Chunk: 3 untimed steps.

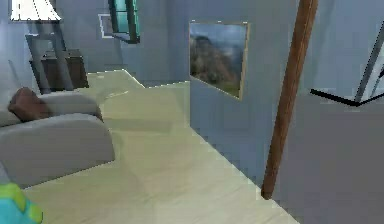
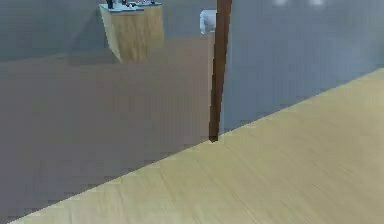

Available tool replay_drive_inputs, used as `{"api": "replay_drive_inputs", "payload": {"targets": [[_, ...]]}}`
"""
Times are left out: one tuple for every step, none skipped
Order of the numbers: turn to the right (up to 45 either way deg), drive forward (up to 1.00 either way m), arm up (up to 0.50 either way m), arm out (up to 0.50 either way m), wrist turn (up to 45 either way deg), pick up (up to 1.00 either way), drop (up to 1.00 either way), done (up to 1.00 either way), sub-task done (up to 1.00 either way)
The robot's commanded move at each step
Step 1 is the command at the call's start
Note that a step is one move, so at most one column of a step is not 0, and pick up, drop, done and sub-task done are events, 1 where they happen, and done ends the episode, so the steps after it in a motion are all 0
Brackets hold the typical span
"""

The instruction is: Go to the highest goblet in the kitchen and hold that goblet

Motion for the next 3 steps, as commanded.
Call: {"api": "replay_drive_inputs", "payload": {"targets": [[45.0, 0.0, 0.0, 0.0, 0.0, 0.0, 0.0, 0.0, 0.0], [15.0, 0.0, 0.0, 0.0, 0.0, 0.0, 0.0, 0.0, 0.0], [0.0, 0.05, 0.0, 0.0, 0.0, 0.0, 0.0, 0.0, 0.0]]}}
